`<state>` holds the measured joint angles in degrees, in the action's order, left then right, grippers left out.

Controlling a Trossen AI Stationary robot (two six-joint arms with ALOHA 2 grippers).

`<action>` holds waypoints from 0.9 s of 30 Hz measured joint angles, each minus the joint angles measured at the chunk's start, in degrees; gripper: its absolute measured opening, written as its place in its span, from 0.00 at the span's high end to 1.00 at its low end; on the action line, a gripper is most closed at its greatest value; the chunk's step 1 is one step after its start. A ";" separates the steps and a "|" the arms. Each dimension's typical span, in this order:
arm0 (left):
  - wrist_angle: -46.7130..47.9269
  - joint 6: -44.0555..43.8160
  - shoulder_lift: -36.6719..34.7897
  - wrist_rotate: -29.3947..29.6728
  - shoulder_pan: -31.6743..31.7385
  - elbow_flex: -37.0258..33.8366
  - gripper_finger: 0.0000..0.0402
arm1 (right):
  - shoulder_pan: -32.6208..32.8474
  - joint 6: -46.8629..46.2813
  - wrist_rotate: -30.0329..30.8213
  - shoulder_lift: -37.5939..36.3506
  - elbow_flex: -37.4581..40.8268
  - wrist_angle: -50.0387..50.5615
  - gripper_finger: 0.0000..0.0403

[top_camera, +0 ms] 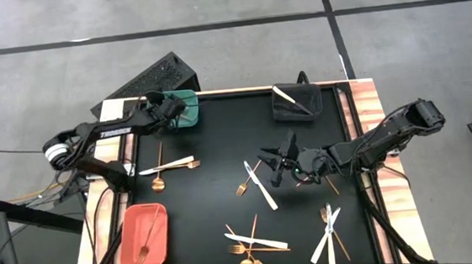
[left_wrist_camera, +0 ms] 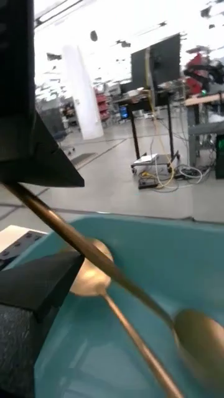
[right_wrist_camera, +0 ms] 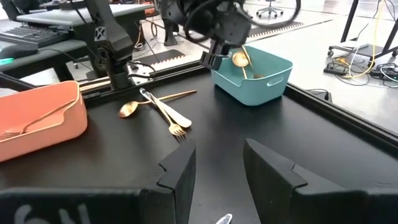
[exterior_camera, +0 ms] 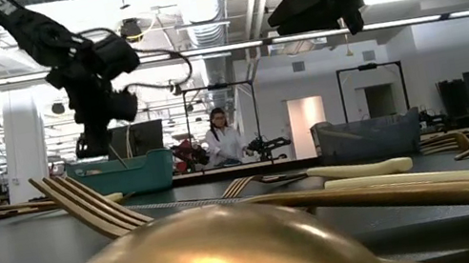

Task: Sort silverware by color (type)
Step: Put the gold spoon into the green bin, then put the white knife into the black bin

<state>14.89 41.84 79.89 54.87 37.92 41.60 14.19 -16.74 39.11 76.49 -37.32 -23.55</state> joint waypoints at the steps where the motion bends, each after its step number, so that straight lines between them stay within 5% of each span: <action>1: 0.11 -0.95 -1.20 0.00 0.27 0.00 0.57 | 0.02 -0.34 0.00 0.00 0.00 0.01 0.60; 7: 1.73 -10.19 -7.09 -6.03 4.08 0.00 0.57 | 0.03 -2.43 0.00 0.00 0.00 -0.01 0.60; 14: 10.41 -15.55 -7.73 -22.02 10.14 0.04 0.57 | 0.32 -3.38 0.00 0.00 0.00 -0.05 0.60; 22: 7.90 -14.43 -6.83 -12.19 10.21 0.04 0.57 | 0.43 -3.36 -0.01 0.00 0.00 -0.09 0.60; 27: 7.42 -17.62 -8.49 -17.54 8.49 0.04 0.57 | 0.45 -3.69 -0.10 -0.70 0.00 2.47 0.60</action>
<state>22.31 24.22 71.40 37.33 46.41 41.65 14.63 -20.43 39.01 75.78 -37.32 -21.08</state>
